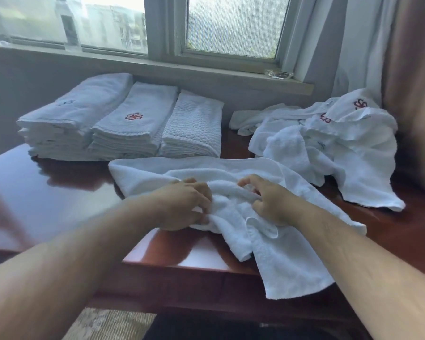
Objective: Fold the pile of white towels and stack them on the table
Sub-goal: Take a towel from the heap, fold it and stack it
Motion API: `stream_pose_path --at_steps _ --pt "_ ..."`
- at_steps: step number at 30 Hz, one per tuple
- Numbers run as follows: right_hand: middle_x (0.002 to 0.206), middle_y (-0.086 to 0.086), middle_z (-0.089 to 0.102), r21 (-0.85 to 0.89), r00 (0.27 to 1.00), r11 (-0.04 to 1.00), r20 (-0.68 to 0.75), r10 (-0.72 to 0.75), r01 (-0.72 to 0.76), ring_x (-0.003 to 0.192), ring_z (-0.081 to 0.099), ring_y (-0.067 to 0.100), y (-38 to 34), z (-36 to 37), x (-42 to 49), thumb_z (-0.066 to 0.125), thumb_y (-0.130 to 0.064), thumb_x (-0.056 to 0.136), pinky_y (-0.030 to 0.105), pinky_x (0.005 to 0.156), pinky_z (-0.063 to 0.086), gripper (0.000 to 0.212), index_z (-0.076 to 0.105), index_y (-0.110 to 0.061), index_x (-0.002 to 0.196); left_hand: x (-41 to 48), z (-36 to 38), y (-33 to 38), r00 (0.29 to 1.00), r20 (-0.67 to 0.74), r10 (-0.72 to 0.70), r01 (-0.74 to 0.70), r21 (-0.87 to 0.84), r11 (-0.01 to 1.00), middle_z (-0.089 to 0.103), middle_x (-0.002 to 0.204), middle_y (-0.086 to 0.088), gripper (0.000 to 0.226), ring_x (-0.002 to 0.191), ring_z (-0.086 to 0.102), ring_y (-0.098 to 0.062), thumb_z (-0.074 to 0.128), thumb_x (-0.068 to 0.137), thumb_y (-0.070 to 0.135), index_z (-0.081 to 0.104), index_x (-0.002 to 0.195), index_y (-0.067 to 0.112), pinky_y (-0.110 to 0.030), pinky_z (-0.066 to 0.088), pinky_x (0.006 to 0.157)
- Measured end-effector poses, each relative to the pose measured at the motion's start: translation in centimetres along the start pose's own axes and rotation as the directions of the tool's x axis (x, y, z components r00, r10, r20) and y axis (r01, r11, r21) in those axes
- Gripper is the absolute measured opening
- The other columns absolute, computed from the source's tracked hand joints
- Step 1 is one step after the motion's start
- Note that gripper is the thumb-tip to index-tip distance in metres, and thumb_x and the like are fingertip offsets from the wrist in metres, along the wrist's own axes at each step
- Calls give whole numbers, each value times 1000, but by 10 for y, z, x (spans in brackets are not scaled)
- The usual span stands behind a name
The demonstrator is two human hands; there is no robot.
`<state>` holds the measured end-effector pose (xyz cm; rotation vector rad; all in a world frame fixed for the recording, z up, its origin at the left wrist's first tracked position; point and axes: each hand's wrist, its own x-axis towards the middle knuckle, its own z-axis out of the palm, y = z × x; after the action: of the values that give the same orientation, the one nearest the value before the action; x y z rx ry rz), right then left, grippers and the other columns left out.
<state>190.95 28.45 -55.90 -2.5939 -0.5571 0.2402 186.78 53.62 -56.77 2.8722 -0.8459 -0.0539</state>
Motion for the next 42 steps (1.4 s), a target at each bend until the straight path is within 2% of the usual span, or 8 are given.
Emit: stream_pose_path --at_steps 5,10,15,20,27,31,38,42 --pt "117 -6 55 28 999 999 -14 29 -29 91 53 4 -2 -6 6 48 -4 91 19 70 41 51 52 -45 120 -22 -22 -4 953 149 -262 297 -313 902 63 89 11 38 85 59 -13 45 102 41 63 70 28 -28 54 74" --pt "89 -3 69 123 998 992 -64 -14 22 73 62 9 -10 -7 7 46 2 85 13 54 45 42 65 -33 99 -20 -37 -3 830 104 -548 500 298 813 65 88 4 70 88 61 -20 27 95 75 64 80 17 -35 40 74" --pt "77 -2 66 233 992 972 -129 -6 36 62 58 8 -13 -4 11 51 -1 88 17 55 44 24 69 -17 92 -12 -3 9 923 -62 -379 379 -15 925 31 157 0 67 145 28 -25 44 92 70 36 147 34 -46 32 115" --pt "66 -6 48 230 986 972 -145 86 -51 64 44 14 -3 3 17 52 -33 98 32 62 38 37 45 -18 65 -13 16 10 946 27 -323 324 -120 938 45 136 8 43 132 40 -21 43 84 77 55 110 44 -51 25 114" --pt "158 0 39 23 979 978 14 205 -205 144 36 24 8 2 22 38 -63 100 45 121 26 61 49 -26 148 -26 -23 -9 870 134 -474 464 99 880 67 125 -3 57 109 59 -24 44 97 64 57 137 25 -29 37 79" --pt "164 -2 26 -230 991 968 53 120 -105 153 18 23 1 17 15 51 -71 90 48 123 19 76 36 -32 154 -31 -29 -18 816 118 -566 513 306 802 68 93 0 46 78 56 -21 60 87 63 61 75 19 -32 39 66" --pt "98 -19 66 -97 1000 995 -8 9 -9 83 60 -3 -22 4 12 65 -63 86 20 66 43 24 69 -42 96 -9 17 3 828 15 -561 561 -58 826 20 165 -6 56 151 17 -30 32 98 60 33 150 41 -55 18 117" --pt "112 -9 65 -190 982 973 -158 101 -131 108 60 16 -8 16 18 60 -63 87 33 90 50 44 67 -33 118 -10 36 11 953 -21 -302 296 -155 943 13 168 9 56 155 4 -15 24 98 66 28 152 49 -44 3 123"
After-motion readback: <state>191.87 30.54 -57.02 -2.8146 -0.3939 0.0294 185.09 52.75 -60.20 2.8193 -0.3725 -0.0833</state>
